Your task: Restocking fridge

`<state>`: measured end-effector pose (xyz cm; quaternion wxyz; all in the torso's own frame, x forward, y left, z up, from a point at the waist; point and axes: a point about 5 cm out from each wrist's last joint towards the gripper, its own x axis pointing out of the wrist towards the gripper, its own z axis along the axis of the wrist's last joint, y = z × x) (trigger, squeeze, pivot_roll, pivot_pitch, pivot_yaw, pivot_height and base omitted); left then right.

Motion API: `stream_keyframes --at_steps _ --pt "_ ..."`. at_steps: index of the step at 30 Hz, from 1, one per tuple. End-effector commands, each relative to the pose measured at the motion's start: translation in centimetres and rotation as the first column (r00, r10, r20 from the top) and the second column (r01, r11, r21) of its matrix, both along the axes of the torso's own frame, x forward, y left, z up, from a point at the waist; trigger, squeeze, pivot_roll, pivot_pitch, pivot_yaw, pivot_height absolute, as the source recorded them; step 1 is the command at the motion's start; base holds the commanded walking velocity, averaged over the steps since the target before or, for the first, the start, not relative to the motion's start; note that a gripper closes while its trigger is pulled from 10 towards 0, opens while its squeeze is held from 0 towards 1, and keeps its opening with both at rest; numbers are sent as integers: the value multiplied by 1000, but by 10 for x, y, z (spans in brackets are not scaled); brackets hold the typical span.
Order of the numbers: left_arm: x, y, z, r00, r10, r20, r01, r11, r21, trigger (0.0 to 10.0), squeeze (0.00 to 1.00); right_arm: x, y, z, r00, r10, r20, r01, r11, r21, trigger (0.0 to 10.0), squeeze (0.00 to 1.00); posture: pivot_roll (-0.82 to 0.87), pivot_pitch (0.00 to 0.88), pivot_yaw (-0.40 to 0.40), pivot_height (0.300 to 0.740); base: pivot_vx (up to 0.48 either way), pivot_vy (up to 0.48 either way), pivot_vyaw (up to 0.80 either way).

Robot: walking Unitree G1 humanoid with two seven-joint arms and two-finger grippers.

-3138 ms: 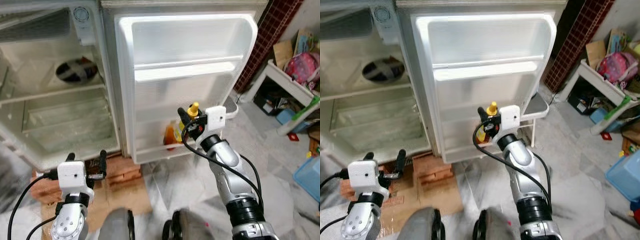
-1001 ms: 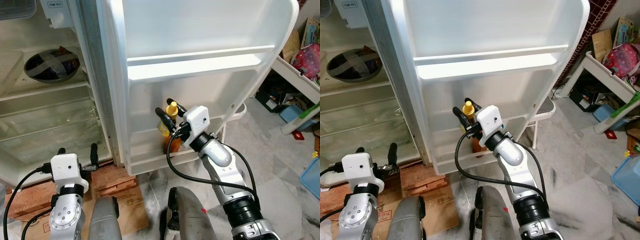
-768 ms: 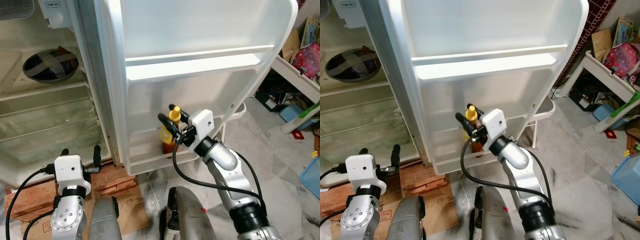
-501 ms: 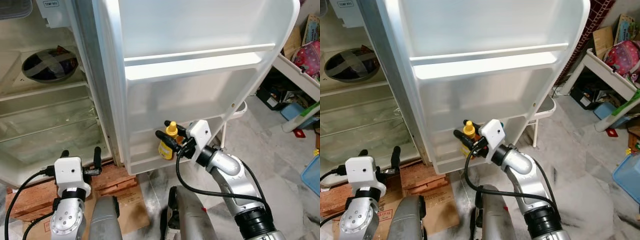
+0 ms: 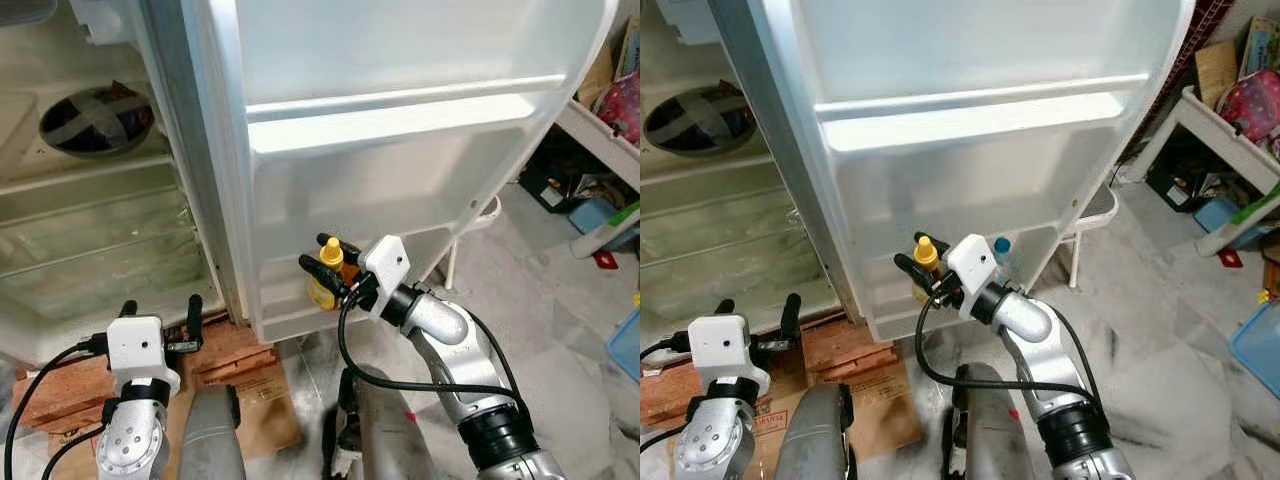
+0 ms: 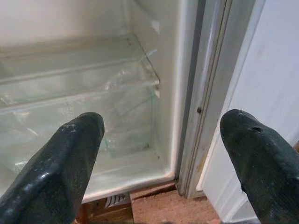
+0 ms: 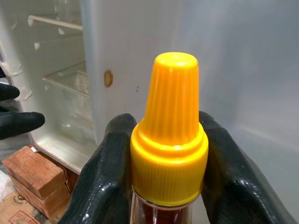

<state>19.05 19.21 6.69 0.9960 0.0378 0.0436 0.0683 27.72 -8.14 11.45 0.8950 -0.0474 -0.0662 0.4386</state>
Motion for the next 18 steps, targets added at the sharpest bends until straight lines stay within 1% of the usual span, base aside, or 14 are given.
stream_keyframes --at_steps 1,5,7,11,12,13,15,16,18 --pt "-3 1 -1 1000 5 -14 -5 1000 8 10000 0 1 -2 2 1000 -13 19 13 1000 9 10000 0 91 149 -79 552 0 0 0" --pt "-2 0 0 1000 3 -13 -3 1000 7 10000 0 3 -2 4 1000 -18 25 18 1000 15 10000 0 87 148 -75 527 0 0 0" --pt "-1 0 0 1000 5 -14 -5 1000 11 10000 0 3 -1 6 999 -16 36 14 999 30 10000 0 84 148 -75 527 0 0 0" --pt "0 3 -1 999 42 -27 -41 998 52 10000 0 1 2 6 1000 0 29 -1 999 43 10000 0 95 148 -77 527 0 0 0" --pt "0 2 1 999 40 -23 -39 998 51 10000 0 1 4 7 999 2 32 -3 999 45 10000 0 104 157 -82 527 0 0 0" --pt "0 2 4 999 37 -13 -36 998 59 10000 0 1 10 10 999 26 40 -28 998 52 10000 0 107 165 -84 527 0 0 0" --pt "0 2 5 999 36 -10 -35 997 62 10000 0 1 12 10 998 33 45 -35 998 54 10000 0 109 169 -85 527 0 0 0" --pt "-2 2 9 1000 31 -4 -31 997 66 10000 0 2 17 13 998 39 51 -41 998 53 10000 0 118 195 -92 527 0 0 0" --pt "-3 3 11 1000 30 0 -30 997 69 10000 0 2 19 14 997 54 58 -57 997 51 10000 0 124 211 -91 522 0 0 0"
